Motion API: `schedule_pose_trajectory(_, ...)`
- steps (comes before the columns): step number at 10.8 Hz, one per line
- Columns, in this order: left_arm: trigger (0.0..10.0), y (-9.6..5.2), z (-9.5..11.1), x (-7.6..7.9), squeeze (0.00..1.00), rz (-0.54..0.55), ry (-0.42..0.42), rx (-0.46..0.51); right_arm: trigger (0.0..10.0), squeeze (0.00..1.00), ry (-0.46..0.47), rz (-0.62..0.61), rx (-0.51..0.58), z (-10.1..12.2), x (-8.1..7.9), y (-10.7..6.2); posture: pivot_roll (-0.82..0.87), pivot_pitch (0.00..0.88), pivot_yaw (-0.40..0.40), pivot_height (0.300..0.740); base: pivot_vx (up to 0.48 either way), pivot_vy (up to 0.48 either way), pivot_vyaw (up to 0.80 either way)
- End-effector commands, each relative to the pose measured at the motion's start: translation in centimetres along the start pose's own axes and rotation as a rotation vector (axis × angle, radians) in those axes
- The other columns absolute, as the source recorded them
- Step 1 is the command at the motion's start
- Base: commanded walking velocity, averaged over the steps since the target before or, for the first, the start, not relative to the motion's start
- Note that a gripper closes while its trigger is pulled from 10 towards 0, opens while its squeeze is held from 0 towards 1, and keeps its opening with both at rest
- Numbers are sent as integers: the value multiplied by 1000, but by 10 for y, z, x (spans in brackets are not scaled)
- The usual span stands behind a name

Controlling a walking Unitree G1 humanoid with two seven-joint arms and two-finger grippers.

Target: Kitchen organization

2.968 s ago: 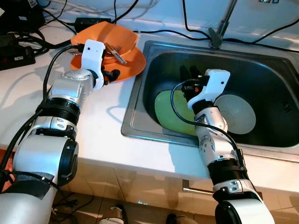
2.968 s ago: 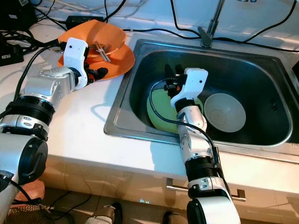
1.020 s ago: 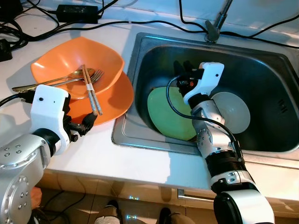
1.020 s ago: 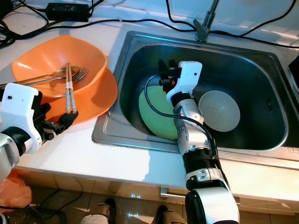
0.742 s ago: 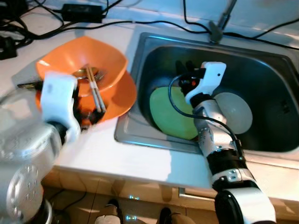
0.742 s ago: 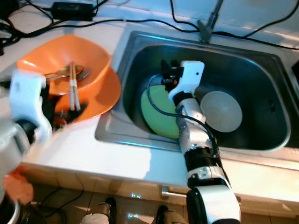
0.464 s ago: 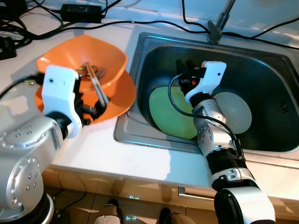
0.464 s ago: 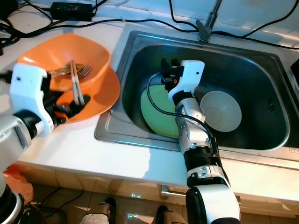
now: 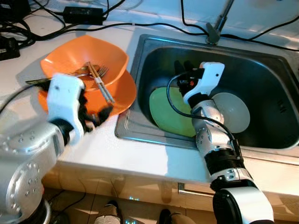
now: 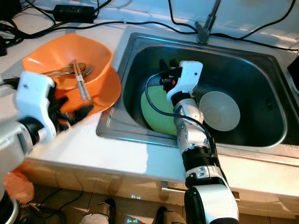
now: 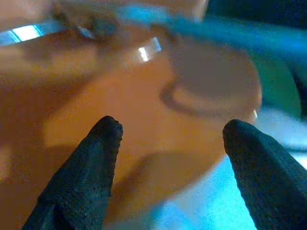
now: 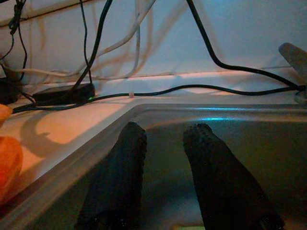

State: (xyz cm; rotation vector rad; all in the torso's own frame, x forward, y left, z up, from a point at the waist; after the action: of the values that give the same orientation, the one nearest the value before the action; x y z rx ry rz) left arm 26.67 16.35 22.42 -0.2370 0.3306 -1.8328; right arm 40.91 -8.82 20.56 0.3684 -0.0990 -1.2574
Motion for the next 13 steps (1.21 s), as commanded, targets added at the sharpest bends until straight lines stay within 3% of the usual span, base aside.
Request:
schedule_pose_trajectory(1, 10000, 1, -5, 5, 0, -36, 10, -30, 10000, 0, 31, -19, -55, -20, 4, -10, 248, 193, -65, 740, 0, 0, 0)
schedule_pose_trajectory(5, 10000, 17, 13, 18, 0, -116, 4, 27, 10000, 0, 29, -25, -52, -19, 5, -10, 232, 182, -62, 740, 0, 0, 0)
schedule_pose_trajectory(9, 10000, 43, 27, 51, 0, -257, 16, 71, 10000, 0, 16, -39, -41, -16, 11, -12, 185, 167, -51, 740, 0, 0, 0)
schedule_pose_trajectory(13, 10000, 49, 40, 75, 0, -360, 61, 112, 10000, 0, 11, -42, -36, -15, 12, -12, 176, 164, -53, 740, 0, 0, 0)
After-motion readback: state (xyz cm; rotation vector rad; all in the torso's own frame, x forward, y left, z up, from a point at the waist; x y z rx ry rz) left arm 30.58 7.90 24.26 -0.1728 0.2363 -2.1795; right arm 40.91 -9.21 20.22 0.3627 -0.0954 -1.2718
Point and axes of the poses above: a point about 5 cm out from each wrist's last joint towards the gripper, its own y axis pointing out of the wrist towards the gripper, its own z axis along the axis of the wrist's last joint, x = y × z, the point moved 4 cm from there along y, pointing out of the wrist towards the gripper, and after that the axes turned 3 degrees about -y, right-handed, at the moved point
